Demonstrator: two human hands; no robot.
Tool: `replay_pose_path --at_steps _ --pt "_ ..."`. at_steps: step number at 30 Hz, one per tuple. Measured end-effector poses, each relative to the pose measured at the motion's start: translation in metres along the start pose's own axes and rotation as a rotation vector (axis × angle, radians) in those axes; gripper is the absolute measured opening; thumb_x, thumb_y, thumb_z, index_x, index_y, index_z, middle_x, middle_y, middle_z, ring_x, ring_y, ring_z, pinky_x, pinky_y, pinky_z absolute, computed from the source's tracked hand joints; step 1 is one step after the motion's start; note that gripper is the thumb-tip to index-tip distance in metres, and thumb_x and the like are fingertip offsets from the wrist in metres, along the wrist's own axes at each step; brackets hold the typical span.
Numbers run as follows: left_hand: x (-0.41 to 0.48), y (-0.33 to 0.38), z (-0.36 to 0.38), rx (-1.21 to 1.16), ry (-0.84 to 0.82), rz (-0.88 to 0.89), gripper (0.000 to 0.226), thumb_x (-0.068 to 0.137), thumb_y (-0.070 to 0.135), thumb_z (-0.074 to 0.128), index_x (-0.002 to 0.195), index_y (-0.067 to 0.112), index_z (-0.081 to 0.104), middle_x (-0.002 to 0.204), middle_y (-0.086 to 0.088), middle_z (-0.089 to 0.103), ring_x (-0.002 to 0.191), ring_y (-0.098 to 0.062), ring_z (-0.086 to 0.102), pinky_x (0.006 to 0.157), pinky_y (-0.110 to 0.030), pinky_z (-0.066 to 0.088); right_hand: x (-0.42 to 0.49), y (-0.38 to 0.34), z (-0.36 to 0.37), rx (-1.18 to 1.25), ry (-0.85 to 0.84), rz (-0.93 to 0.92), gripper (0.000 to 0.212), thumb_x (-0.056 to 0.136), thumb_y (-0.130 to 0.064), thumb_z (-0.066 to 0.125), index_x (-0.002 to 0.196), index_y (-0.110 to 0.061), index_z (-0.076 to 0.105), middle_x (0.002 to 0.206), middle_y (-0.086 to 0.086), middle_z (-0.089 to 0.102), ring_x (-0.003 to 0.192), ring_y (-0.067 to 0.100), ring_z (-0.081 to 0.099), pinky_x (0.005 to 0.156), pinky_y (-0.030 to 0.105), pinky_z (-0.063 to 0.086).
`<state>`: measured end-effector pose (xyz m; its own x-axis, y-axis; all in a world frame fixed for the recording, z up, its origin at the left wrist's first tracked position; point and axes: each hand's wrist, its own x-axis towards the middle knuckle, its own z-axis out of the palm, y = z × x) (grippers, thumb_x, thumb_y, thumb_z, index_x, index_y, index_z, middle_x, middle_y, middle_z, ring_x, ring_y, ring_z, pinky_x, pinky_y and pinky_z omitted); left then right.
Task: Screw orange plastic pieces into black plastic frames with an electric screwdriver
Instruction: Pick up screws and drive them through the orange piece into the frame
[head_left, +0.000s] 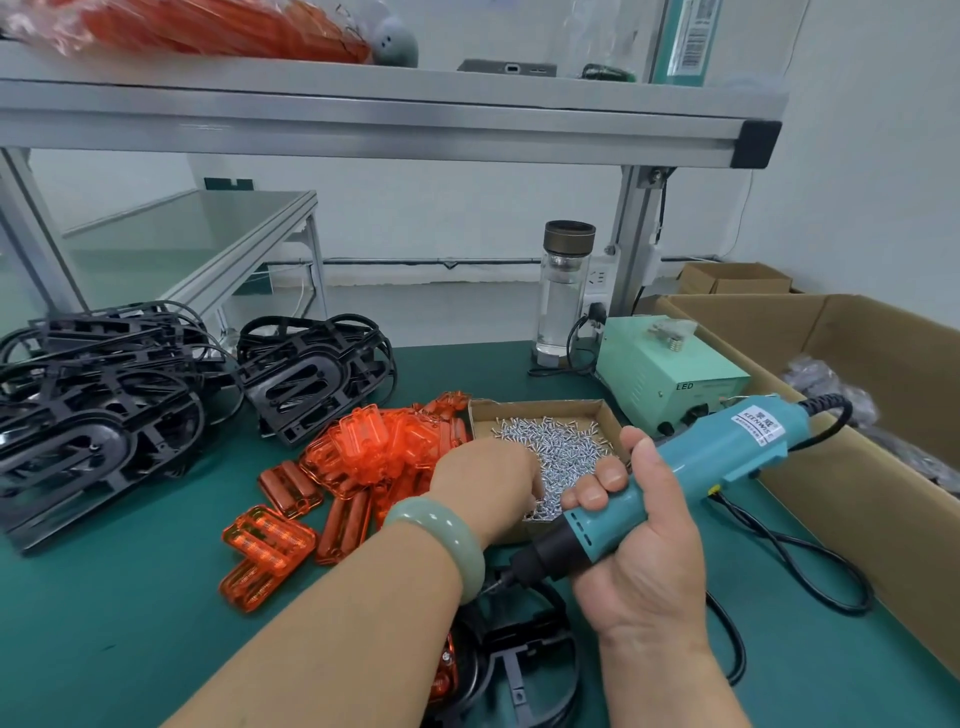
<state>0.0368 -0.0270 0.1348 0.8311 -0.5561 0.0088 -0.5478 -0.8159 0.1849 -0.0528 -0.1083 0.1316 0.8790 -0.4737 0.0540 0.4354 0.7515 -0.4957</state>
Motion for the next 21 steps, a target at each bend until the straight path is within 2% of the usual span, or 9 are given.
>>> replay_pose_path --at_steps 3,5,9,11,13,15,17,21 --pt "0.0 0.001 0.001 0.035 0.028 0.001 0.019 0.091 0.02 0.054 0.098 0.024 0.071 0.094 -0.002 0.066 0.093 -0.025 0.062 0.074 -0.035 0.051 0.0 0.0 0.0 -0.004 -0.011 -0.004 0.02 0.077 -0.024 0.059 0.094 -0.016 0.054 0.055 -0.004 0.047 0.042 0.008 0.045 0.046 0.02 0.045" --pt "-0.001 0.001 0.003 0.019 0.071 0.001 0.021 0.092 0.021 0.051 0.099 0.021 0.07 0.097 -0.005 0.067 0.094 -0.026 0.062 0.073 -0.034 0.048 0.001 0.001 -0.001 -0.009 -0.011 -0.006 0.02 0.077 -0.025 0.06 0.094 -0.016 0.054 0.055 -0.005 0.047 0.042 0.008 0.045 0.046 0.02 0.045" --pt "-0.006 -0.002 0.003 -0.162 0.208 -0.006 0.019 0.09 0.021 0.05 0.099 0.02 0.067 0.1 -0.003 0.068 0.095 -0.023 0.06 0.078 -0.032 0.048 0.002 0.001 -0.003 -0.015 -0.004 -0.014 0.021 0.077 -0.025 0.061 0.095 -0.017 0.055 0.056 -0.005 0.047 0.044 0.008 0.045 0.05 0.019 0.044" --pt "-0.01 -0.002 -0.002 -0.278 0.304 -0.021 0.015 0.086 0.018 0.053 0.092 0.018 0.067 0.093 0.0 0.069 0.09 -0.02 0.061 0.079 -0.032 0.049 0.002 0.001 -0.004 -0.016 -0.009 -0.016 0.019 0.078 -0.025 0.061 0.095 -0.017 0.055 0.057 -0.005 0.047 0.045 0.008 0.045 0.05 0.019 0.044" --pt "-0.016 -0.004 -0.01 -0.414 0.4 -0.048 0.009 0.083 0.015 0.057 0.081 0.018 0.064 0.08 0.006 0.067 0.078 -0.014 0.061 0.074 -0.028 0.049 0.001 0.001 -0.004 -0.018 -0.015 -0.017 0.019 0.078 -0.025 0.061 0.094 -0.017 0.055 0.057 -0.005 0.047 0.045 0.008 0.046 0.051 0.019 0.045" --pt "-0.025 -0.008 -0.02 -0.551 0.495 -0.081 0.015 0.081 0.012 0.06 0.072 0.024 0.059 0.07 0.012 0.061 0.066 -0.005 0.057 0.066 -0.019 0.048 0.001 0.001 -0.003 -0.022 -0.022 -0.018 0.019 0.078 -0.025 0.061 0.094 -0.018 0.055 0.057 -0.006 0.047 0.044 0.008 0.046 0.051 0.018 0.045" --pt "-0.038 -0.015 -0.03 -0.707 0.575 -0.116 0.02 0.082 0.012 0.062 0.071 0.028 0.058 0.068 0.013 0.061 0.058 0.002 0.054 0.058 -0.009 0.044 0.0 0.002 -0.002 -0.026 -0.024 -0.017 0.02 0.077 -0.026 0.061 0.095 -0.018 0.055 0.057 -0.006 0.048 0.045 0.007 0.046 0.051 0.018 0.044" --pt "-0.074 -0.029 -0.039 -1.01 0.611 -0.201 0.019 0.088 0.011 0.06 0.076 0.025 0.066 0.055 0.012 0.062 0.049 0.002 0.051 0.05 -0.014 0.046 -0.004 0.006 0.0 -0.029 -0.037 0.0 0.017 0.078 -0.028 0.062 0.092 -0.02 0.056 0.058 -0.007 0.049 0.046 0.007 0.046 0.052 0.02 0.044"
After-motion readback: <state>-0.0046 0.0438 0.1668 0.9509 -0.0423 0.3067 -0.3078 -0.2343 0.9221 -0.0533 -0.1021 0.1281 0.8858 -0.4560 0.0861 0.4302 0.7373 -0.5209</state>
